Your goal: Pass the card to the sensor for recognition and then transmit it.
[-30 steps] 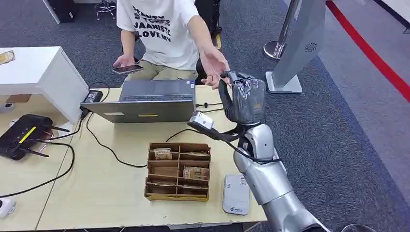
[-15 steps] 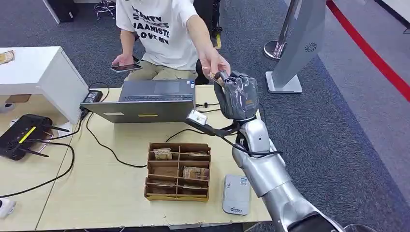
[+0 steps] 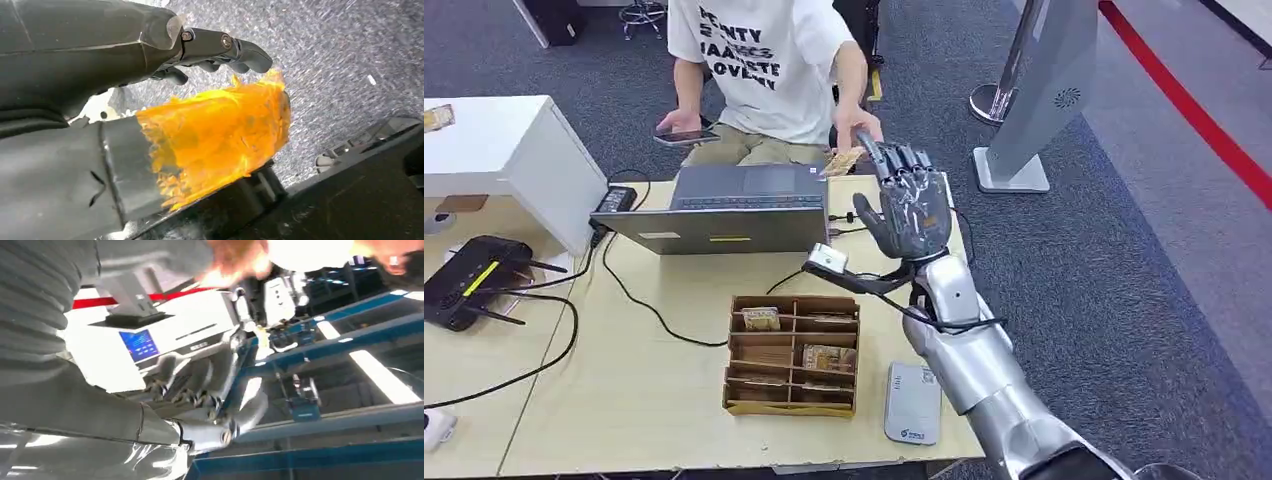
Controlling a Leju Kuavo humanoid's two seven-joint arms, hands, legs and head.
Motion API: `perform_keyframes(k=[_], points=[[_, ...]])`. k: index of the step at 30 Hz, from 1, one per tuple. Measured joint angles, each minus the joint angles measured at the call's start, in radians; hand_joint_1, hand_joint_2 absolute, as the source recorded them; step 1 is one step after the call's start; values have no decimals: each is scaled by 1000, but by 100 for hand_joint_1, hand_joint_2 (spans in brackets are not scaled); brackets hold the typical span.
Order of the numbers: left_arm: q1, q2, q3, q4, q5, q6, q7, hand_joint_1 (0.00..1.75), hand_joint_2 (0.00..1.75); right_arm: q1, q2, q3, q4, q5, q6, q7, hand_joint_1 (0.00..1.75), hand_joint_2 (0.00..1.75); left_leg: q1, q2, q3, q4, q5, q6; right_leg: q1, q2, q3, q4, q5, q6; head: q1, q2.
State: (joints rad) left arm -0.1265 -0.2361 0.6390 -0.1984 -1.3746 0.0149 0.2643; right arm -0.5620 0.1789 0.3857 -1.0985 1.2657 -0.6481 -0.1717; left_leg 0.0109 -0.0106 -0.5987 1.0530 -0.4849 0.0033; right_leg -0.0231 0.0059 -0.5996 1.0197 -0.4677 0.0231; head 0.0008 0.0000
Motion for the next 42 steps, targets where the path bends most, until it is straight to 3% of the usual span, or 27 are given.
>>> perform_keyframes(k=[5,9,13,18,19,20,23,31,38,40,42], points=[[2,0,2,0,48,19,10,0,0,124,30,-4,-145,-204,0,-155,0,175,0,0,0,0,0,0,0,0,0,0,-1,0,0,0],[16,0,14,0,88,42,5,0,0,253,40,26,-285,-367,0,-214,0,175,0,-1,0,0,-2,-1,0,0,0,0,-2,0,0,0],[31,1,38,0,129,62,-8,0,0,354,29,90,-377,-524,0,-215,0,175,0,0,0,0,-2,0,0,0,0,0,-3,0,0,0],[46,2,66,0,163,77,-35,0,0,446,-28,190,-435,-599,1,-206,3,175,0,0,0,0,-3,-1,0,0,0,-1,-3,0,0,0],[50,3,73,0,170,81,-37,0,0,464,-47,213,-444,-608,1,-206,47,175,0,0,0,0,-3,-1,0,0,0,-1,-3,0,0,0],[53,3,79,0,173,82,-39,0,0,476,-59,229,-450,-615,1,-206,154,175,0,0,0,0,-3,-1,0,0,0,-1,-3,0,0,0],[55,4,89,0,179,83,-42,0,0,502,-95,268,-469,-627,1,-206,175,175,0,0,0,0,-3,-1,0,0,0,-1,-3,0,0,0],[56,6,111,0,184,87,-43,0,0,523,-150,325,-472,-619,5,-190,175,175,0,0,0,0,-2,-1,0,0,0,0,-3,0,0,0],[56,7,112,0,183,90,-45,0,0,522,-167,349,-457,-563,5,-158,173,175,0,0,0,0,-2,-1,0,0,0,0,-3,0,0,0],[56,7,112,0,182,91,-45,0,0,521,-169,352,-453,-547,5,-147,154,175,0,0,0,0,-2,-1,0,0,0,0,-3,0,0,0],[56,7,112,0,181,91,-46,0,0,519,-171,355,-448,-512,3,-131,150,175,0,0,0,0,-2,-1,0,0,0,0,-3,0,0,0]])
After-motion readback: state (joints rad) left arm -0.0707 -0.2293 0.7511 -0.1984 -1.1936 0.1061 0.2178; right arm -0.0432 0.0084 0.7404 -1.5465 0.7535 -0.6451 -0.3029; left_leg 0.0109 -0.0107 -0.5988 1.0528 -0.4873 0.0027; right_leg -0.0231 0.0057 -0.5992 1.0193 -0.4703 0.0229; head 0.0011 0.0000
